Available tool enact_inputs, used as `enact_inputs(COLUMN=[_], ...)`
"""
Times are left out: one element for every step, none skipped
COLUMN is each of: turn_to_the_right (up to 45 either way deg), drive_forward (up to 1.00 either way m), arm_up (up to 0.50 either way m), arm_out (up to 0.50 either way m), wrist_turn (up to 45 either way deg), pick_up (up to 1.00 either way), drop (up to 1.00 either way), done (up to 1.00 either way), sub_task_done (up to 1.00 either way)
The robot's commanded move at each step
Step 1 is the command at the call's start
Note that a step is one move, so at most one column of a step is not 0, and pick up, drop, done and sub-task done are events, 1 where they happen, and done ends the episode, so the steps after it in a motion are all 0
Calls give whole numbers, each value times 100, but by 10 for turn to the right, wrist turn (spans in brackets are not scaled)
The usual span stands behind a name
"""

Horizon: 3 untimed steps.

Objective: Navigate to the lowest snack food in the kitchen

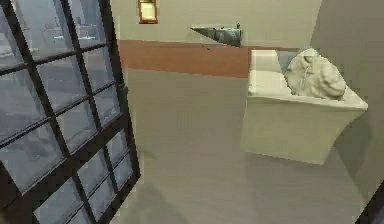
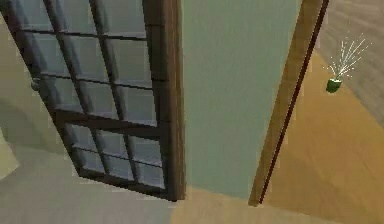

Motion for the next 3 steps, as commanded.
enact_inputs(turn_to_the_right=[30, 0, 0], drive_forward=[0, 100, 30], arm_up=[0, 0, 0], arm_out=[0, 0, 0], wrist_turn=[0, 0, 0], pick_up=[0, 0, 0], drop=[0, 0, 0], done=[0, 0, 0], sub_task_done=[0, 0, 0])
